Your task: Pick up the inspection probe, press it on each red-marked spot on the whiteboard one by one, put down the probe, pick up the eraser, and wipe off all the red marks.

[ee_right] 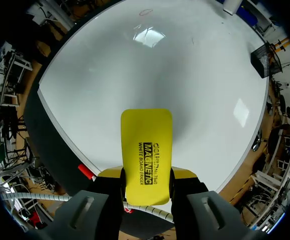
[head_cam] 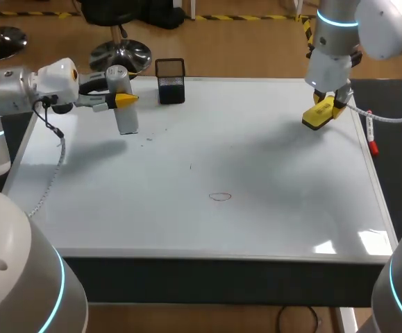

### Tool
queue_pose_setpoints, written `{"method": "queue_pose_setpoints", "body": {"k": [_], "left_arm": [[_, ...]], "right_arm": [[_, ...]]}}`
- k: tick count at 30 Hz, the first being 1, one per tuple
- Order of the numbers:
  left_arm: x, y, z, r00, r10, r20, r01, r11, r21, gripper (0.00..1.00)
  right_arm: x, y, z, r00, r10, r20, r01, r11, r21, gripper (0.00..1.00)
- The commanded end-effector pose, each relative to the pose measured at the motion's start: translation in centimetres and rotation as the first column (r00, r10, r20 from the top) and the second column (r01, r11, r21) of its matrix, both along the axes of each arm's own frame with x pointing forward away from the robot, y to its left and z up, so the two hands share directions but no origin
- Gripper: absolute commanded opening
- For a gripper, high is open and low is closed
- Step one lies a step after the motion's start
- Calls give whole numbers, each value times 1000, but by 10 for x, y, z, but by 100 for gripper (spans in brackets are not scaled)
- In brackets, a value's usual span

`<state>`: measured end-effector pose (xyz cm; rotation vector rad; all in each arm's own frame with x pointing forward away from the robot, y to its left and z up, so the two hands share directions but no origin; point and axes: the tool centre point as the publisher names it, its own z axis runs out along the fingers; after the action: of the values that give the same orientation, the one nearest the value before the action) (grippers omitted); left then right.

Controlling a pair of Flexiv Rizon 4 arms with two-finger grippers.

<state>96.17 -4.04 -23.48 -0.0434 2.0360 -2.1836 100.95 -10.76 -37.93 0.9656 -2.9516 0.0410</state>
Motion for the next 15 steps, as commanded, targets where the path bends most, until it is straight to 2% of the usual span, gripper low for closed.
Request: {"method": "queue_pose_setpoints", "body": {"k": [1, 7, 15], "left_arm": [[-2, 0, 1, 1000, 4, 2, -4, 1000, 1, 0], [-2, 0, 1, 1000, 4, 2, -4, 1000, 1, 0], [-2, 0, 1, 1000, 4, 2, -4, 1000, 1, 0]], "right_arm": [[1, 0, 1, 1000, 1, -1, -1, 1000, -3, 0], [-9, 25, 3, 995, 98, 11, -98, 995, -24, 0], [-46, 62, 18, 976, 213, 44, -212, 977, -29, 0]]}}
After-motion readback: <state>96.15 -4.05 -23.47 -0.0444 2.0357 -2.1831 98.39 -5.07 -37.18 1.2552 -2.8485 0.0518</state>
